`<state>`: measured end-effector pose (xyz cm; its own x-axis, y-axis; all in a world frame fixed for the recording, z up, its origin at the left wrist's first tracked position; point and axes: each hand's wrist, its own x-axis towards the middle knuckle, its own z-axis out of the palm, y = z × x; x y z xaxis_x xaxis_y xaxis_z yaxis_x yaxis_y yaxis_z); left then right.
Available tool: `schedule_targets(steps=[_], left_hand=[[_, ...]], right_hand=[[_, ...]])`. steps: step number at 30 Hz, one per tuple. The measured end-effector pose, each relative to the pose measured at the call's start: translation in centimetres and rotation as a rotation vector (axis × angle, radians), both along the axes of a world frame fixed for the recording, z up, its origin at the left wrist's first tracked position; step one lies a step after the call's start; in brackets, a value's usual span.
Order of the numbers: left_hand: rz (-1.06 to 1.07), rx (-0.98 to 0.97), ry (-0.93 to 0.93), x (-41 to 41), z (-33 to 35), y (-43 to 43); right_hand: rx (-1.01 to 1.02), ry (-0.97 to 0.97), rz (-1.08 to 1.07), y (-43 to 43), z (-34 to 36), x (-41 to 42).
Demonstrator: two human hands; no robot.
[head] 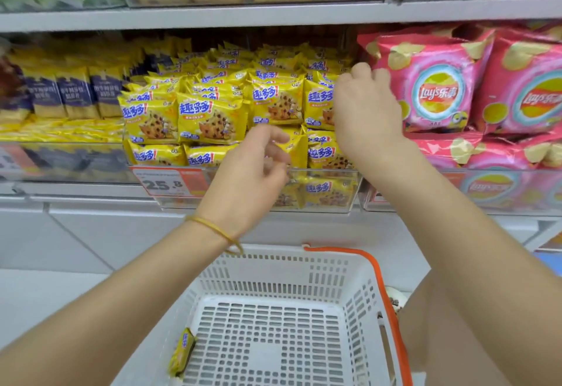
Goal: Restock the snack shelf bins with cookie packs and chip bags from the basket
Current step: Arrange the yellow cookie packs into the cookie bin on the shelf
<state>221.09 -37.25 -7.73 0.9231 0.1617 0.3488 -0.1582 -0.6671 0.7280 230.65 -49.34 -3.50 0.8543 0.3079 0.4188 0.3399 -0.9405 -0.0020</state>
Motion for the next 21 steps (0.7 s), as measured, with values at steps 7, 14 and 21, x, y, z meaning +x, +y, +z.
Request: schedule_targets(steps=[7,14,21], left_hand=[[-0.083,0.359,0.553,-5.7,-5.5,5.7],[0.004,0.810,1.019,-11.2,-9.5,12.0],[0.067,0.786,1.068,-13.7,-12.2,14.7]], right_hand=[[0.333,-0.051,0.483,1.1,-6.4,-6.4],[-0.228,0.928,0.726,11.9,-28.6,-12.3],[-0.378,1.122,0.831,18.5,-39.5,-17.6]])
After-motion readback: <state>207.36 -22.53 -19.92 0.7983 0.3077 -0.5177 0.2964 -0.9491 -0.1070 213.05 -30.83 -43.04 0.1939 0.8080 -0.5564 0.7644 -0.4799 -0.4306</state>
